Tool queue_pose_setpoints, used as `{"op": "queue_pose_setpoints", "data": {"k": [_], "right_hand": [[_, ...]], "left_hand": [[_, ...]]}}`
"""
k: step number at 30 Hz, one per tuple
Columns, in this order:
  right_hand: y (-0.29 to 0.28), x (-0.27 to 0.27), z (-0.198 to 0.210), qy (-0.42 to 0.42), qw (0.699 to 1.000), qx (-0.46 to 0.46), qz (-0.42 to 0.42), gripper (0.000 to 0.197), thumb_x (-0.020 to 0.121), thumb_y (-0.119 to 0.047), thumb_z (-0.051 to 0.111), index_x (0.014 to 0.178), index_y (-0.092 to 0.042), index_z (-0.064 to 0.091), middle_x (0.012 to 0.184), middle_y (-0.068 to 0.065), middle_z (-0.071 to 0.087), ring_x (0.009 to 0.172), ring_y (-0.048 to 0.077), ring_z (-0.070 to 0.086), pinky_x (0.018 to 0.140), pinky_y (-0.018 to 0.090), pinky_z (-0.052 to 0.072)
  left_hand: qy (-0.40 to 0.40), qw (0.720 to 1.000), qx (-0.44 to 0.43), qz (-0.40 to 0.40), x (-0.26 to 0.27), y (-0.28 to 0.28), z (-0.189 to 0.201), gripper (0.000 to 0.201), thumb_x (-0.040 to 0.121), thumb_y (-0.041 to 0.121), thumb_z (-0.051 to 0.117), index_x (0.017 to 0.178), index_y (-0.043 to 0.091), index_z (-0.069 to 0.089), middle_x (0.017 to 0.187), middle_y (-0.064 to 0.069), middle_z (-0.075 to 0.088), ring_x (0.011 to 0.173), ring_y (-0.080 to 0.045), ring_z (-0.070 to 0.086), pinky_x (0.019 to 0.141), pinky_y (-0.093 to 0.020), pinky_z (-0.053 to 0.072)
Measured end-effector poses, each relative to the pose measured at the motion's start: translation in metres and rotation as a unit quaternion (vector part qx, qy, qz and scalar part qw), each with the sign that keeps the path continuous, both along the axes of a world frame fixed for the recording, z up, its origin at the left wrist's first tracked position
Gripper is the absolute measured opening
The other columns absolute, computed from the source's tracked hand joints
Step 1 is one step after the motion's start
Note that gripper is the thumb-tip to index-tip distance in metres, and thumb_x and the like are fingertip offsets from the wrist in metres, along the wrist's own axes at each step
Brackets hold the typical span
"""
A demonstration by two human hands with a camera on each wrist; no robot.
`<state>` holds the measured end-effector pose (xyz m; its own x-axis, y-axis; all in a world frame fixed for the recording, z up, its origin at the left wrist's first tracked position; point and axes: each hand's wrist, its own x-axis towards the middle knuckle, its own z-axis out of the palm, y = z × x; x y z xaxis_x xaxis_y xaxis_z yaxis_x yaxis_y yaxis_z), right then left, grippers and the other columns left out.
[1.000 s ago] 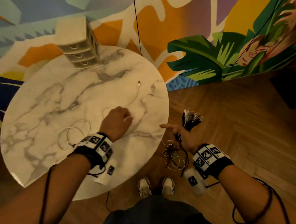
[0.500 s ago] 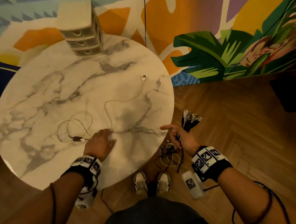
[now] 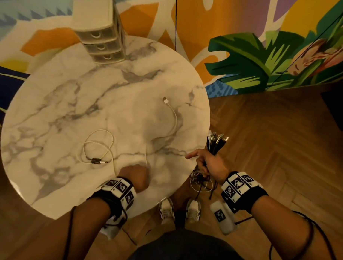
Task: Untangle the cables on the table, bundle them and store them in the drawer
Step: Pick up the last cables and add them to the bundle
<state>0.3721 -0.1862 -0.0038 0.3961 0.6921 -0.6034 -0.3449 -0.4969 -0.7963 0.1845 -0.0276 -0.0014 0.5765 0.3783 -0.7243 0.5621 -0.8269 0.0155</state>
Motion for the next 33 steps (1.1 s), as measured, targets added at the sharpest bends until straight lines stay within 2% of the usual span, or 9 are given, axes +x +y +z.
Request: {"op": "queue_pose_setpoints", "data": {"k": [3,6,10,15,20,23,24,27,33], "right_hand": [[0.001,0.003,0.005,0.002,1.000,0.009,-0.021,0.044,0.101,-0.014,0.025,0.100,0.008,0.063,0.035,-0.003,0.033,0.030,0.010,0.025,0.038,0.022,0.027],[-0.003,0.008,0.009,-0.005,0.999,0.005,-0.045,0.043,0.100,-0.013,0.026,0.095,0.003,0.065,0.036,-0.002,0.034,0.030,0.011,0.027,0.037,0.020,0.031],[-0.013,0.013,0.011,-0.026,0.997,-0.002,-0.071,0.042,0.099,-0.011,0.027,0.092,0.003,0.066,0.034,-0.003,0.034,0.029,0.010,0.028,0.037,0.020,0.030],[-0.031,0.017,0.003,-0.040,0.996,-0.011,-0.085,0.042,0.099,-0.014,0.031,0.090,0.003,0.068,0.035,0.002,0.035,0.030,0.015,0.030,0.038,0.025,0.030],[-0.027,0.020,-0.004,-0.041,0.991,-0.052,-0.118,0.039,0.097,-0.015,0.032,0.092,-0.010,0.071,0.036,0.002,0.035,0.031,0.016,0.032,0.041,0.026,0.030],[-0.017,0.023,-0.005,0.021,0.986,-0.046,-0.161,0.047,0.097,-0.018,0.038,0.065,-0.016,0.072,0.036,0.002,0.033,0.029,0.013,0.028,0.040,0.026,0.027],[-0.015,0.024,-0.006,0.053,0.983,-0.031,-0.175,0.046,0.096,-0.021,0.039,0.067,-0.009,0.073,0.037,0.002,0.032,0.029,0.012,0.025,0.037,0.023,0.025],[-0.010,0.024,-0.008,0.103,0.981,0.017,-0.164,0.041,0.095,-0.028,0.041,0.095,0.003,0.068,0.043,0.000,0.030,0.033,0.011,0.021,0.041,0.024,0.016],[0.001,0.031,0.014,0.105,0.984,0.072,-0.126,0.036,0.099,-0.027,0.037,0.081,-0.004,0.058,0.040,-0.003,0.026,0.033,0.010,0.020,0.042,0.025,0.019]], "left_hand": [[-0.095,0.993,0.056,0.044,0.036,0.017,0.015,0.036,0.089,0.041,0.044,0.114,0.016,0.055,0.116,-0.011,0.059,0.104,-0.031,0.058,0.079,-0.033,0.044],[-0.209,0.973,0.071,0.064,0.086,0.033,0.014,0.036,0.091,0.041,0.044,0.115,0.014,0.049,0.116,-0.011,0.055,0.106,-0.031,0.053,0.077,-0.036,0.042],[-0.144,0.987,0.060,0.028,0.127,0.039,-0.014,0.047,0.091,0.045,0.048,0.125,0.012,0.044,0.126,-0.009,0.047,0.116,-0.028,0.045,0.084,-0.040,0.043],[-0.157,0.986,0.030,0.039,0.142,0.012,-0.038,0.027,0.093,0.022,0.048,0.115,0.007,0.052,0.117,-0.012,0.059,0.106,-0.030,0.056,0.085,-0.036,0.043],[-0.254,0.961,-0.012,-0.104,0.130,-0.029,-0.011,0.018,0.094,0.025,0.042,0.104,0.013,0.051,0.107,-0.008,0.061,0.094,-0.029,0.059,0.070,-0.034,0.038],[-0.327,0.929,-0.045,-0.169,0.114,-0.045,0.004,0.021,0.096,0.024,0.041,0.111,0.015,0.052,0.104,-0.005,0.061,0.088,-0.026,0.059,0.068,-0.033,0.037],[-0.336,0.920,-0.053,-0.194,0.110,-0.048,0.007,0.023,0.095,0.022,0.042,0.114,0.015,0.052,0.107,-0.005,0.062,0.087,-0.026,0.060,0.069,-0.034,0.040],[-0.323,0.917,-0.068,-0.225,0.096,-0.051,0.011,0.019,0.093,0.021,0.043,0.107,0.015,0.055,0.105,-0.005,0.062,0.087,-0.026,0.058,0.071,-0.035,0.040],[-0.276,0.915,-0.055,-0.288,0.072,-0.051,0.010,0.028,0.095,0.025,0.040,0.117,0.014,0.052,0.107,-0.006,0.060,0.094,-0.028,0.057,0.078,-0.037,0.041]]}}
